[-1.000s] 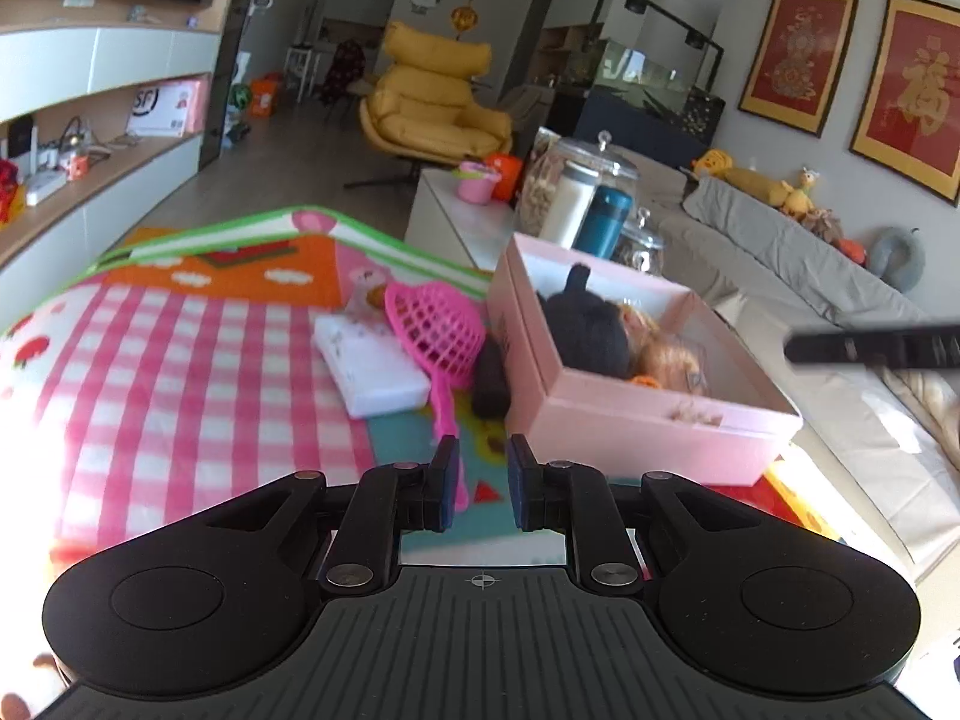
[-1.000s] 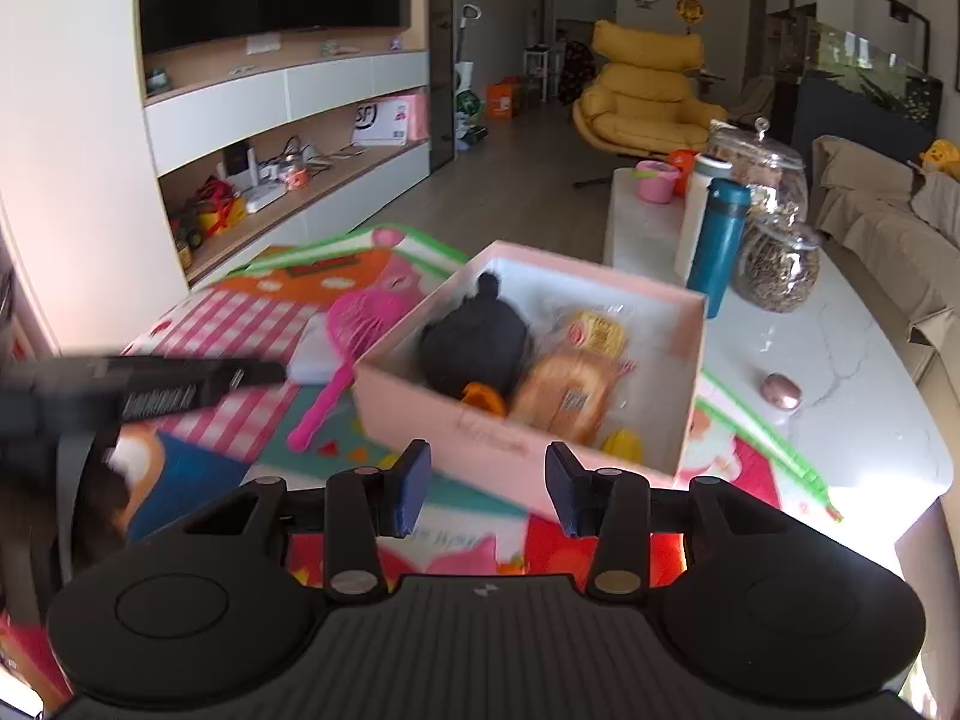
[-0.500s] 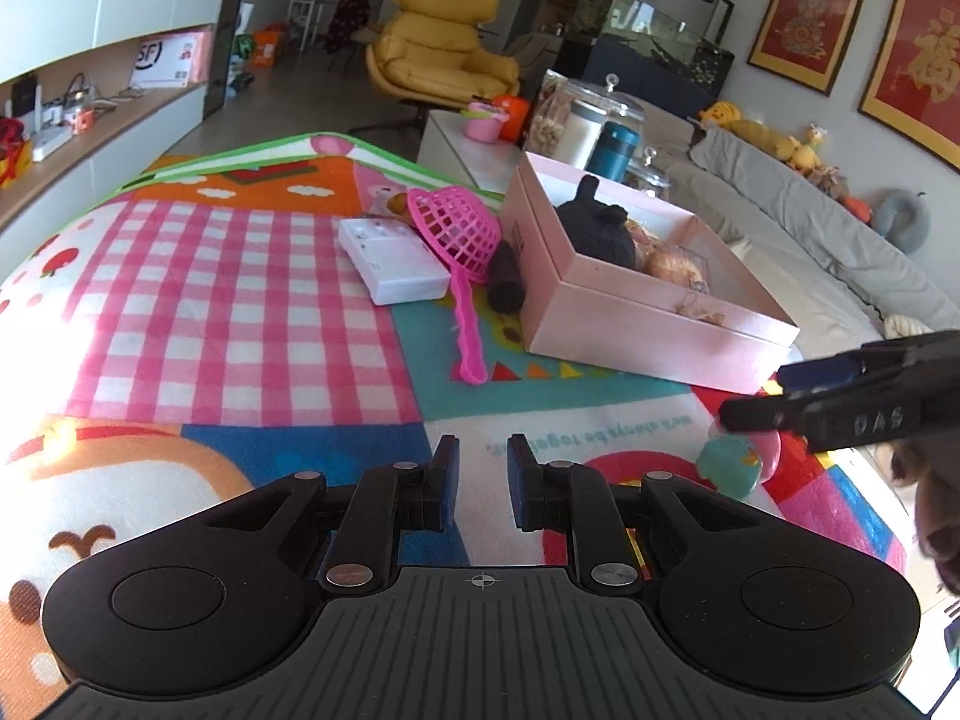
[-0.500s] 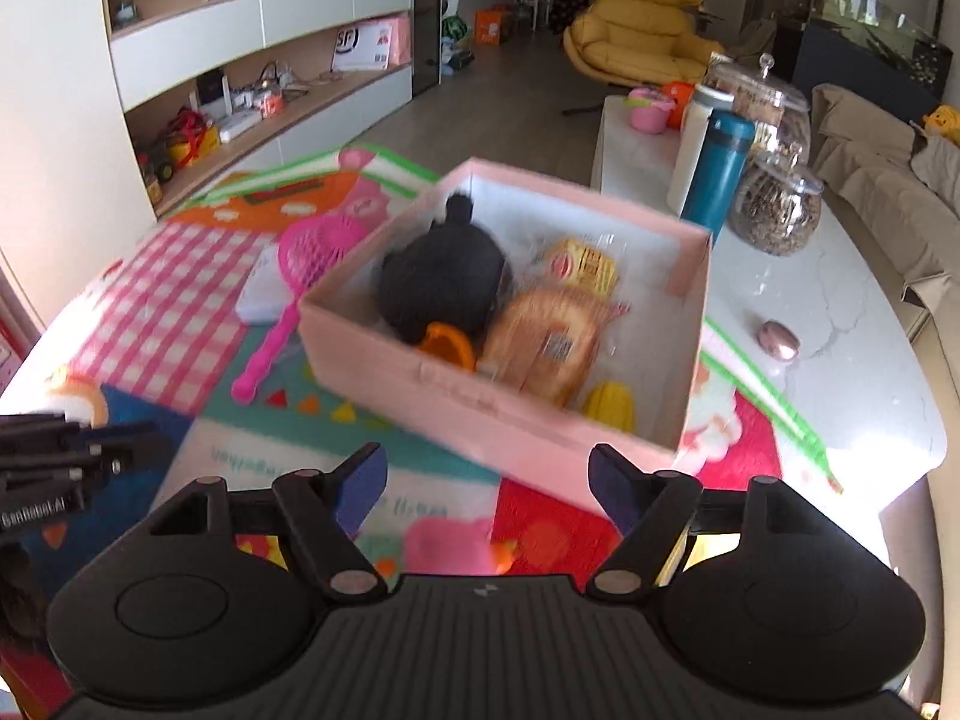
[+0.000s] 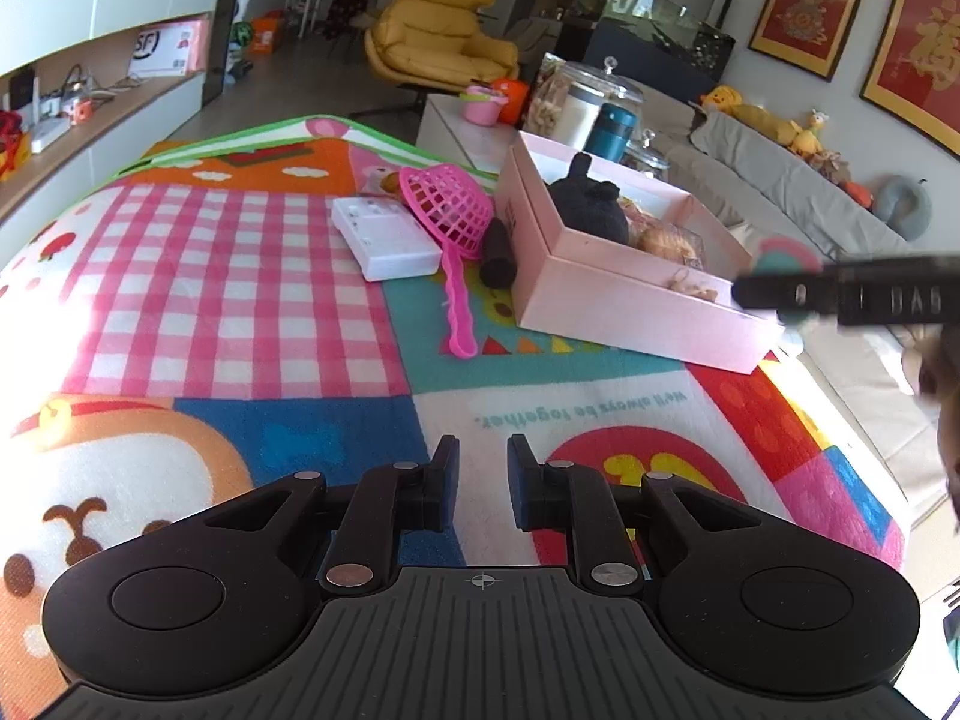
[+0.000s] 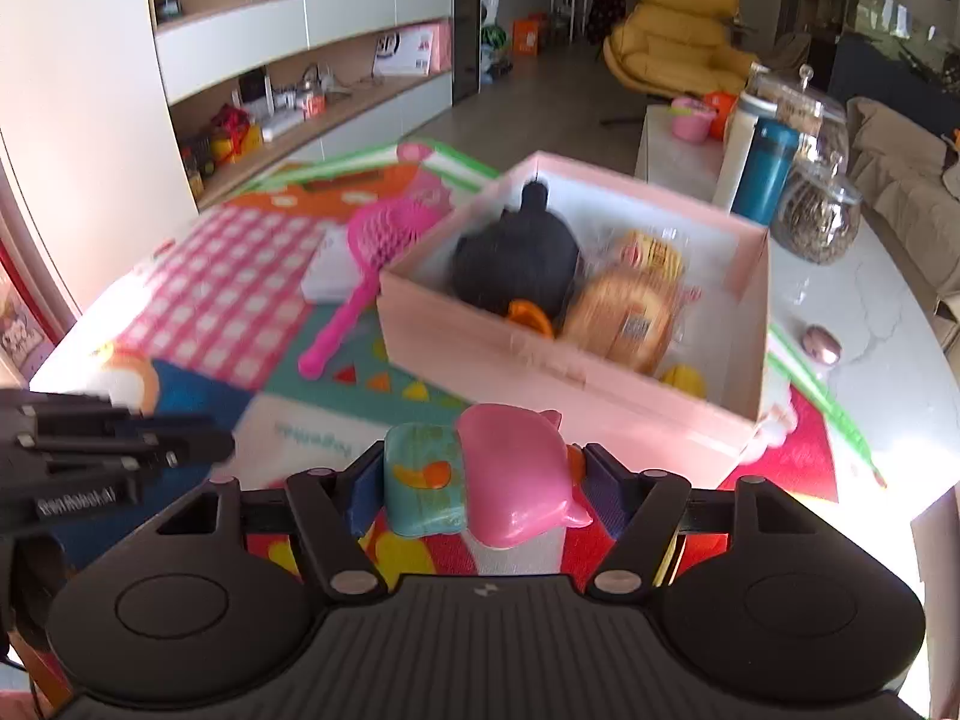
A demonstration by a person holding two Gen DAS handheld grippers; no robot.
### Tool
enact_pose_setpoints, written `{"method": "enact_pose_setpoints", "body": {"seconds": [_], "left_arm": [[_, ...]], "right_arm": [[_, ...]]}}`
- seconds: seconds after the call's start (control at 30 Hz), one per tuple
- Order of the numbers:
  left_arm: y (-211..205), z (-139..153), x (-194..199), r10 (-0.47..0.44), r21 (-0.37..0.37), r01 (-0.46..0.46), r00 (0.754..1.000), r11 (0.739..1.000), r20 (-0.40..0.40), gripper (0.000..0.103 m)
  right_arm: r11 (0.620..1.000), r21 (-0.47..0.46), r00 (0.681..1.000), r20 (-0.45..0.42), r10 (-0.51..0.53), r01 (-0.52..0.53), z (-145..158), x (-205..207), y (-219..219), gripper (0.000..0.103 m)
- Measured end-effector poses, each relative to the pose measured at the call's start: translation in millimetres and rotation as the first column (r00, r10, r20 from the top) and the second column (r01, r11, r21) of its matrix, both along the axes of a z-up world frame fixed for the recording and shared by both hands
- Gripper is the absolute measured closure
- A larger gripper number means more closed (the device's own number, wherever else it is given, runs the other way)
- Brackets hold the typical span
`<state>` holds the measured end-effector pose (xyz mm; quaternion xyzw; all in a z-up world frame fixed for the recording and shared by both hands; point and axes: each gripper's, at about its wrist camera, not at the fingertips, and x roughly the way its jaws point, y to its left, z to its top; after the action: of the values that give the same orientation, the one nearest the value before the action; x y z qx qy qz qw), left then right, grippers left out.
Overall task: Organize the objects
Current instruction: 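Carry the pink pig toy into the pink box and open the right gripper, then grasp the handle of the pink strainer with the left gripper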
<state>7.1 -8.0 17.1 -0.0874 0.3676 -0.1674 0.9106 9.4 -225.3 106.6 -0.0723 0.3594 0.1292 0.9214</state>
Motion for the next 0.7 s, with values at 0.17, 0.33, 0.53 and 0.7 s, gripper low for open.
{"method": "enact_pose_setpoints", "body": {"seconds": [0.17,0.33,0.53,0.7], "left_arm": [[-5.0,-1.9,-1.5,-0.018,-0.006,0.018,1.000,1.000,-0.006,0.084],[0.6,0.4,-0.9,-0.014,0.009,0.014,1.000,1.000,-0.001,0.084],[0.6,-0.9,18.3,-0.001,0.019,0.001,1.000,1.000,-0.007,0.084],[-12.0,7.4,41.3,-0.025,0.047,0.023,0.998,0.999,0.049,0.084]], "right_arm": [[0.994,-0.054,0.985,0.150,-0.082,0.091,31.7,57.6,-18.7,0.035],[0.989,-0.011,0.973,0.185,-0.141,0.146,27.3,115.3,-46.1,0.025],[0.991,0.046,0.984,0.117,-0.133,0.128,9.6,88.4,-52.7,0.025],[0.999,-0.023,0.995,0.090,-0.044,0.046,-12.6,29.3,-27.2,0.025]]}}
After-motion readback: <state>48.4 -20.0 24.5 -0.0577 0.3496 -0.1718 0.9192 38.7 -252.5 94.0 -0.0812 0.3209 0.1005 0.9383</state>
